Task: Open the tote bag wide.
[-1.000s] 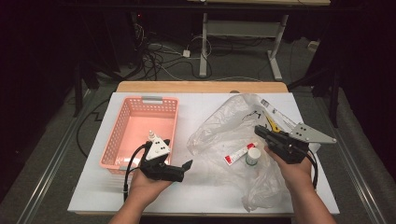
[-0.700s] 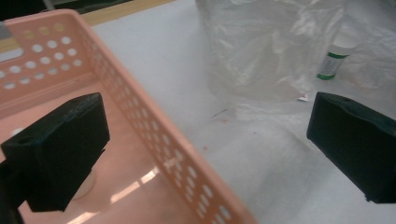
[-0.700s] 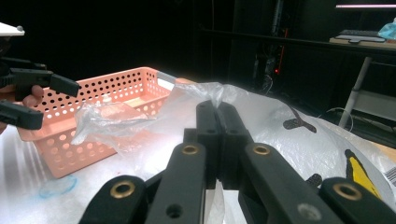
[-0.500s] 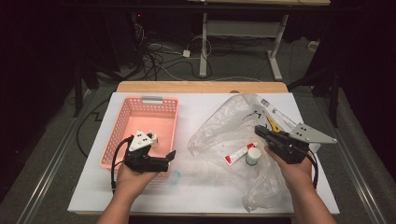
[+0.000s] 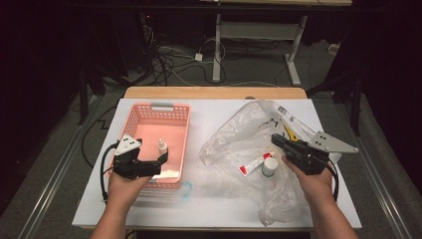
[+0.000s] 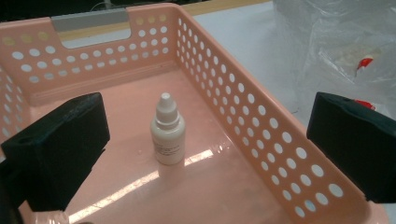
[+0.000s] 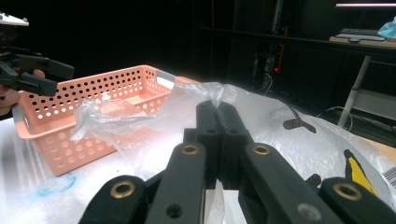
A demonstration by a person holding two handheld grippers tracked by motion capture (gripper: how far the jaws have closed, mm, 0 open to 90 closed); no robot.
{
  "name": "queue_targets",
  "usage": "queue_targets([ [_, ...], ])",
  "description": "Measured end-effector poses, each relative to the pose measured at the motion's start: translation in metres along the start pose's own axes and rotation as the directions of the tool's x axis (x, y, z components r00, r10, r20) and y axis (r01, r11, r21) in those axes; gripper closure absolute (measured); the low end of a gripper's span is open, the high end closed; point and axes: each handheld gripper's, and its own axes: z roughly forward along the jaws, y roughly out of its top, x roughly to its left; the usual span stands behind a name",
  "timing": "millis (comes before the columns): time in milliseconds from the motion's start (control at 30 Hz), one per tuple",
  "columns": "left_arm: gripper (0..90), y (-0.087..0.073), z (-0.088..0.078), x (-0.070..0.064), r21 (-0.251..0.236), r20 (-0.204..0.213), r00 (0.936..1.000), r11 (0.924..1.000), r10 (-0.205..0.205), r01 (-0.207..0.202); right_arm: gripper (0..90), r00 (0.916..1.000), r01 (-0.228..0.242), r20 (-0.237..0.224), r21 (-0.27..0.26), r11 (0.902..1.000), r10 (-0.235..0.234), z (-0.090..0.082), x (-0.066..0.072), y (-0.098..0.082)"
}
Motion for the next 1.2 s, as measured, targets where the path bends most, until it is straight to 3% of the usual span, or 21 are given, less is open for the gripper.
queue_targets([
  [233, 3.5, 0.008, -0.003, 0.001, -0.022, 0.012, 0.9999, 0.9998, 0.005, -0.004, 90.0, 1.0, 0.003, 0.0, -0.004, 1.0, -0.003, -0.001, 0.0, 0.001],
  [300, 7.1, 0.013, -0.001, 0.004, -0.027, 0.029, 0.9995, 0.9996, -0.011, 0.012, 90.0, 1.0, -0.005, 0.001, -0.008, 1.0, 0.005, -0.002, -0.001, 0.002],
  [433, 14.1, 0.026, 0.006, 0.006, -0.013, 0.019, 0.9997, 0.9998, 0.013, -0.013, 90.0, 0.9999, -0.011, -0.001, -0.014, 0.9998, 0.011, -0.003, -0.002, 0.002],
  [567, 17.0, 0.034, 0.021, 0.012, 0.018, 0.006, 0.9998, 0.9997, 0.019, -0.019, 90.0, 1.0, -0.002, -0.003, -0.009, 1.0, 0.002, -0.001, -0.002, 0.002],
  [733, 24.5, 0.033, 0.04, 0.024, 0.084, -0.005, 1.0, 0.9964, -0.003, 0.003, 90.0, 1.0, -0.005, -0.003, -0.008, 1.0, 0.005, -0.001, -0.001, 0.002],
  [867, 29.5, 0.035, 0.046, 0.028, 0.105, -0.015, 0.9999, 0.9945, -0.002, 0.003, 90.0, 1.0, -0.006, -0.001, -0.008, 1.0, 0.006, -0.001, -0.002, 0.002],
  [1000, 33.1, 0.035, 0.046, 0.036, 0.119, -0.005, 0.9995, 0.9924, -0.031, 0.031, 90.0, 1.0, -0.008, -0.002, -0.007, 0.9999, 0.008, -0.001, -0.002, 0.001],
  [1200, 38.6, 0.032, 0.053, 0.039, 0.195, 0.011, 0.9996, 0.9805, -0.027, 0.024, 90.0, 1.0, -0.001, -0.001, -0.008, 1.0, 0.001, -0.001, -0.002, 0.002],
])
